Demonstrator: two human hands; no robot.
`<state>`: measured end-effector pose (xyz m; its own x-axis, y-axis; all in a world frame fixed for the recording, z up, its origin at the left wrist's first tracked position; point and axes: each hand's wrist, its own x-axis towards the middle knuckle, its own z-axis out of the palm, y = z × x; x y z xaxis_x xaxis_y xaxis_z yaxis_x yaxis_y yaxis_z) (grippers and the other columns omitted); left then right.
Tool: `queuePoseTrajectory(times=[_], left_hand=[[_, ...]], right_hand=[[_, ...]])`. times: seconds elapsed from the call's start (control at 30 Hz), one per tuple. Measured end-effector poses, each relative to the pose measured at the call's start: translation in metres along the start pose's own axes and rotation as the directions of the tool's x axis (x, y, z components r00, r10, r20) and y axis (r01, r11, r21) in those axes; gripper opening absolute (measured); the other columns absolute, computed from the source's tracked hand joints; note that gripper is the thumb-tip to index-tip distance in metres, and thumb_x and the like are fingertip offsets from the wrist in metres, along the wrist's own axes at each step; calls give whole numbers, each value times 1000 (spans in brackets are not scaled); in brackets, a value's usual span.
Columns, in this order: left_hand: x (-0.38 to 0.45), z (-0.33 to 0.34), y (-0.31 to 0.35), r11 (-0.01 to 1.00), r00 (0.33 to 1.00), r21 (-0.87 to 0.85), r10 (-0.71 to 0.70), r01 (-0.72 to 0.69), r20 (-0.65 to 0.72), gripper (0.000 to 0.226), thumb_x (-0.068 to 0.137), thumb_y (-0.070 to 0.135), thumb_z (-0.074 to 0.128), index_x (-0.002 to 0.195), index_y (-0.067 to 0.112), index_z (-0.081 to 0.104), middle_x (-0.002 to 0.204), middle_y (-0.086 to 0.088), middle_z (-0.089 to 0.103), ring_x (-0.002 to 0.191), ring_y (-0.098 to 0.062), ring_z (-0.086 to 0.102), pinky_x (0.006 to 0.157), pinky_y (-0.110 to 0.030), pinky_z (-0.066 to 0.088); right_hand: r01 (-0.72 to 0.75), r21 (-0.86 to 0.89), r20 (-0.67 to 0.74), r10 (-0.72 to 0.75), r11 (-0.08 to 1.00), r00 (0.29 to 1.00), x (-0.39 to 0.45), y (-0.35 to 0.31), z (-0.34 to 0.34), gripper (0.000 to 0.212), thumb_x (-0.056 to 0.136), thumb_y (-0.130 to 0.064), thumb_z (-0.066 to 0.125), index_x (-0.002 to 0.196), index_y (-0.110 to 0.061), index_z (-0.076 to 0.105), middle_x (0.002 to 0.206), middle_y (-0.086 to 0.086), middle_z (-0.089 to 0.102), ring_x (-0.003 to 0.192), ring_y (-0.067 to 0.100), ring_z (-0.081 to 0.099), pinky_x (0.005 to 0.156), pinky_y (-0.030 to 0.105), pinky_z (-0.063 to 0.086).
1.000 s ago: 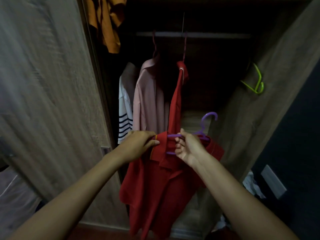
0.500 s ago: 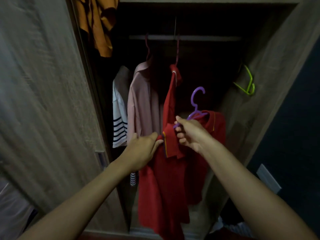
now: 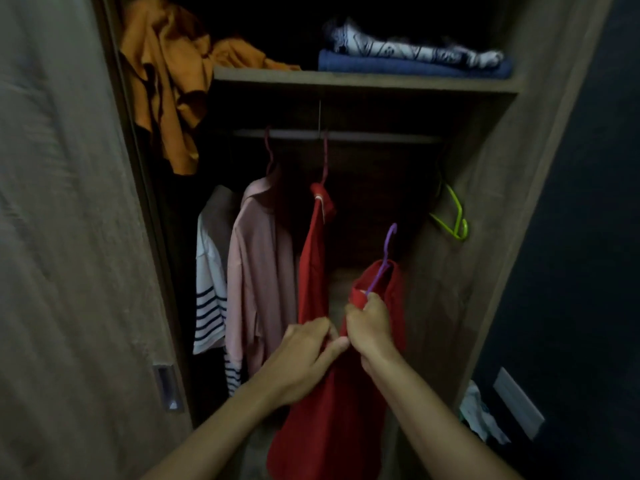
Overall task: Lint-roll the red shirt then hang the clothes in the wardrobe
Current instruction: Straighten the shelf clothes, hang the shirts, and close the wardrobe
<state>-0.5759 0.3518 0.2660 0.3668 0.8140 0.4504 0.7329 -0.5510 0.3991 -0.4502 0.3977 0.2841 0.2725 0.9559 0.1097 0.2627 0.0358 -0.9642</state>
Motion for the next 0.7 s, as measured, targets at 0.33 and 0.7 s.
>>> queuePoseTrajectory(times=[0.33, 0.7], left_hand=[[117, -46, -29, 827, 984, 562, 75, 29, -161, 61, 92, 37, 27, 143, 5, 38, 152, -10, 32, 141, -26, 31, 112, -44, 23], [174, -38, -59, 818, 987, 565, -19, 108, -161, 61, 101, 31, 21, 150, 4, -1, 158, -9, -11, 148, -23, -6, 114, -31, -8]], right_hand=[[218, -287, -13, -232, 933, 973, 79, -66, -31, 32, 90, 0, 46, 119, -4, 58, 113, 16, 65, 109, 31, 60, 89, 29, 46], [237, -348, -17, -258, 907, 966, 170, -152, -2, 31, 85, 3, 42, 111, 5, 59, 116, 21, 63, 108, 35, 60, 89, 34, 50]])
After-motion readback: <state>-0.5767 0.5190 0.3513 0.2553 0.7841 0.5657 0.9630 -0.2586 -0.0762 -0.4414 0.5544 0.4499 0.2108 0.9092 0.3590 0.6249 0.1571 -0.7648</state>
